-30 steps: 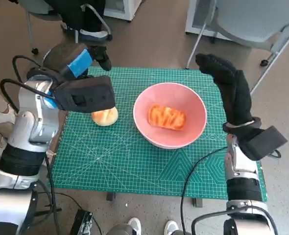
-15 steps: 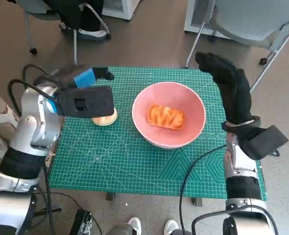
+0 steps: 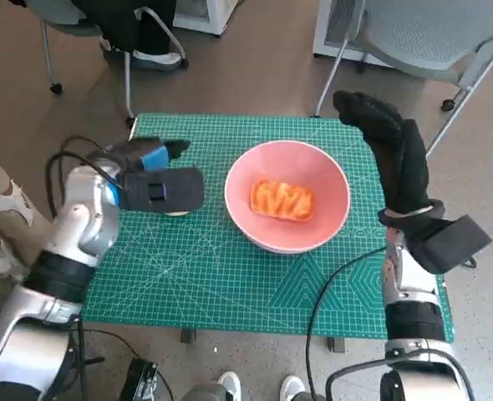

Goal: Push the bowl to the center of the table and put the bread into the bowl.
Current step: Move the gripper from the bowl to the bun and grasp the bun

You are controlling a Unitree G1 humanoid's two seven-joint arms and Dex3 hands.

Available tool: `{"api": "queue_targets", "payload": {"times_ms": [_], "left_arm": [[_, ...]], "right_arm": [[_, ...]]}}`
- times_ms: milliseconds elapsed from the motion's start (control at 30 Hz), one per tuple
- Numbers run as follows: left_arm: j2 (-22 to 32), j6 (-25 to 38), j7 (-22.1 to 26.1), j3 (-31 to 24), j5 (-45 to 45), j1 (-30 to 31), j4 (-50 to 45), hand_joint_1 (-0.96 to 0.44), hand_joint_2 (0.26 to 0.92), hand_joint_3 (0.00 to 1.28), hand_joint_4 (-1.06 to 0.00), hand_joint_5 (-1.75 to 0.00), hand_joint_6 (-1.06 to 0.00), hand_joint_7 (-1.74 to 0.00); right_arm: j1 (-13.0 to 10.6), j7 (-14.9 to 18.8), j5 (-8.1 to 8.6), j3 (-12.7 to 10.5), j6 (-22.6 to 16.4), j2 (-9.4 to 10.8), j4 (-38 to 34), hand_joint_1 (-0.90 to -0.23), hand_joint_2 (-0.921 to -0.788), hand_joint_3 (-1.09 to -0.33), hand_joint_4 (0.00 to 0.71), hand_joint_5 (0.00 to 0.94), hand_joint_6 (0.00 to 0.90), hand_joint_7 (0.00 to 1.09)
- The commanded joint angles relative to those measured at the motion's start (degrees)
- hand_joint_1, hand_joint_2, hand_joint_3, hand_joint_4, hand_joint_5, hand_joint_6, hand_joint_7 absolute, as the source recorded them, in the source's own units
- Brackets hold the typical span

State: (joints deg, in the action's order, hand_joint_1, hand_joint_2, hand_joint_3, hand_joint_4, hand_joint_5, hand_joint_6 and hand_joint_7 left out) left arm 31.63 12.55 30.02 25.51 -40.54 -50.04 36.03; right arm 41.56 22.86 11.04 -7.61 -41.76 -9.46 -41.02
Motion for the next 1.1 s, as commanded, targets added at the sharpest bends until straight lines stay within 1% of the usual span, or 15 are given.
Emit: {"api": "queue_targets", "payload": {"times_ms": [33,500,800,1100], "left_arm": [[-1.29,-0.84,-1.53,0.84,-0.82,-3.58,3.99,-0.58,0.682,0.0,0.0,0.0,-0.1,0.0],[-5.35,-2.88,-4.47,3.37,-0.77,-8.83,17.7,-0.57,0.68,0.0,0.0,0.0,-0.09,0.0],[-8.22,-4.16,-6.83,5.09,-1.0,-11.96,27.02,-0.56,0.68,0.0,0.0,0.0,-0.08,0.0],[-10.04,-5.09,-8.25,6.44,-0.94,-14.22,33.56,-0.56,0.682,0.0,0.0,0.0,-0.08,0.0]], "right_arm": [[-1.19,0.63,0.12,-0.07,0.83,-0.48,-0.08,-0.691,-0.921,-0.843,0.14,0.003,-0.001,0.41],[-1.94,0.18,-0.21,-0.04,1.35,-1.02,1.18,-0.696,-0.921,-0.844,0.143,0.004,-0.001,0.41],[-2.03,-0.55,-0.95,-0.07,1.15,-1.29,0.93,-0.696,-0.921,-0.844,0.143,0.003,-0.001,0.4],[-2.55,-1.23,-1.46,-0.08,1.31,-1.54,1.54,-0.7,-0.921,-0.845,0.144,0.003,-0.001,0.4]]}}
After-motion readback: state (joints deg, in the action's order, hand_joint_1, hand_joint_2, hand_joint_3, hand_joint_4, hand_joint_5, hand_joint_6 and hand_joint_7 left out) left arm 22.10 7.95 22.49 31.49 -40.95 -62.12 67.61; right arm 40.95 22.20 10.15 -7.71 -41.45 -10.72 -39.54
